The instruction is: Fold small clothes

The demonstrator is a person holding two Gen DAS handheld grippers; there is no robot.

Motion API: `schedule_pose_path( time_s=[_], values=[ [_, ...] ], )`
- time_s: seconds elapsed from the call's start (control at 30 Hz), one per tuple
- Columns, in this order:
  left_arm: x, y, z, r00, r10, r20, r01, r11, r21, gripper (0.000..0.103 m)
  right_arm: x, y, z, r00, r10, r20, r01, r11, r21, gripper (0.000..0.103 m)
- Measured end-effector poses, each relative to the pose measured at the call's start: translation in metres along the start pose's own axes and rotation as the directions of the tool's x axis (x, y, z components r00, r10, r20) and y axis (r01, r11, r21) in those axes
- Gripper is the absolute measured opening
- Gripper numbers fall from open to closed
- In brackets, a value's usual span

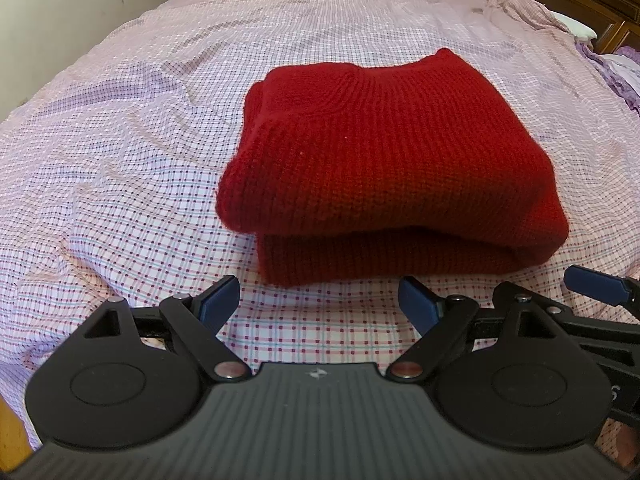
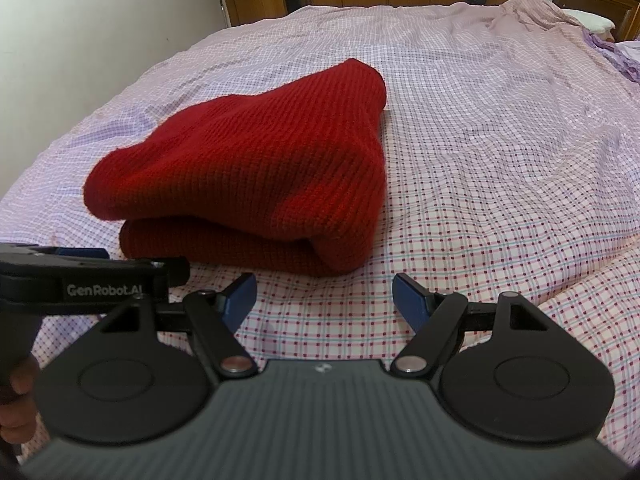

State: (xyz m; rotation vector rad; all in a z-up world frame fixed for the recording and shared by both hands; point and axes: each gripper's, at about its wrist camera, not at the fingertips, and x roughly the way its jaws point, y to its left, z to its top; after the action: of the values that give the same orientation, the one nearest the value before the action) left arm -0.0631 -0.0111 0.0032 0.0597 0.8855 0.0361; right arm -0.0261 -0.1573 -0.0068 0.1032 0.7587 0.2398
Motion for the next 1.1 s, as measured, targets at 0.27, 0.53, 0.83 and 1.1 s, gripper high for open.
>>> schedule_pose_path(
  time_s=[0.27,0.53,0.83,1.1],
  values=[
    [0.0016,0.0001,-0.0021,1.0,0.005,-0.002,-0.005,1.0,-0.001,0.089,0.0006,0.0006,0.0001,1.0,-0.001,-0.002,0.001,1.0,-0.001,0.077],
    [0.001,0.0016,-0.0033,1.0,0.005,-0.001,-0.005,1.0,-0.002,0.09,0.0002,0.0007,0.0003,1.0,-0.001,0.0,0.001,1.0,-0.002,0.077],
    [0.0007,0.0014,-0.0038,1.0,0.005,0.0,-0.005,1.0,-0.003,0.089,-0.0002,0.0013,0.0005,1.0,-0.001,0.0,0.001,1.0,-0.002,0.077],
    [0.0002,0.0013,-0.0049,1.0,0.006,-0.001,-0.006,1.0,-0.002,0.089,-0.0005,0.0014,0.0007,1.0,-0.001,0.0,0.001,1.0,-0.003,0.077]
  ],
)
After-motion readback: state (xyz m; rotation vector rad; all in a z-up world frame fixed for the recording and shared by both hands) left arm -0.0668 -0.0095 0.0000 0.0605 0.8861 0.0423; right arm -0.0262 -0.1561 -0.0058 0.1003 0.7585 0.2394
